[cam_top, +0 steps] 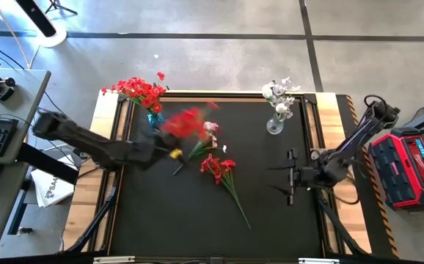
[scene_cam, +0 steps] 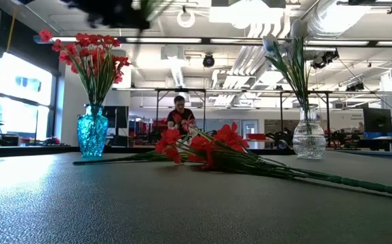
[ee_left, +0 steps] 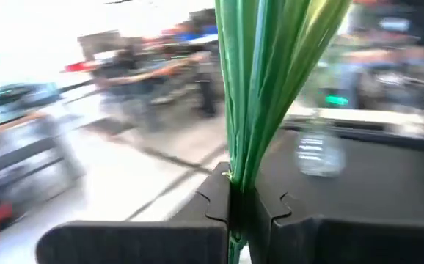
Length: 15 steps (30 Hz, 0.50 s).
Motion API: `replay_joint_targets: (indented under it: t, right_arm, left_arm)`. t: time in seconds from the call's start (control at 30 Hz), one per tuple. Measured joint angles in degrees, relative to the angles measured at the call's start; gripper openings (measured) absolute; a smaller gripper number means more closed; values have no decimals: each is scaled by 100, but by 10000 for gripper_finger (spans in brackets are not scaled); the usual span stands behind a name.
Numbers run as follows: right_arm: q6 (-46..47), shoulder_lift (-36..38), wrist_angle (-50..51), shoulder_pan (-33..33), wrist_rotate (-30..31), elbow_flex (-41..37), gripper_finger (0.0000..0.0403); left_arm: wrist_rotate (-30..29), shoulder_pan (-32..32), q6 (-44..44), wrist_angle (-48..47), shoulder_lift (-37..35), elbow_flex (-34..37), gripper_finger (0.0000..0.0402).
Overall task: Sort flowers into vase by color
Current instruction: Put the red flowers into the blue vase
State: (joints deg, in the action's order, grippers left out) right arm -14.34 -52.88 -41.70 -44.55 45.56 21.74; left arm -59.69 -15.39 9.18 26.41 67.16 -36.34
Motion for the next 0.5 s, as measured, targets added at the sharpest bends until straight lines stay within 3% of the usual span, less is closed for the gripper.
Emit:
replay_joint_targets:
  t: [0.07, 0.27, 0.43, 0.5]
  right_arm:
    - [37, -130, 0, 30, 72, 0, 212]
    - [78, -349, -53, 135, 137, 0, 212]
    - [82, -367, -75, 216, 136, 0, 212]
    - [82, -367, -78, 220, 133, 0, 212]
  left_arm:
    - [-450, 89, 61, 12, -619, 367, 1]
    - [-1060, 549, 305, -22, -2185, 1160, 1]
    - [-1046, 1168, 558, 9, -2944, 1568, 1]
    - [-791, 1468, 527, 44, -3125, 1742, 1]
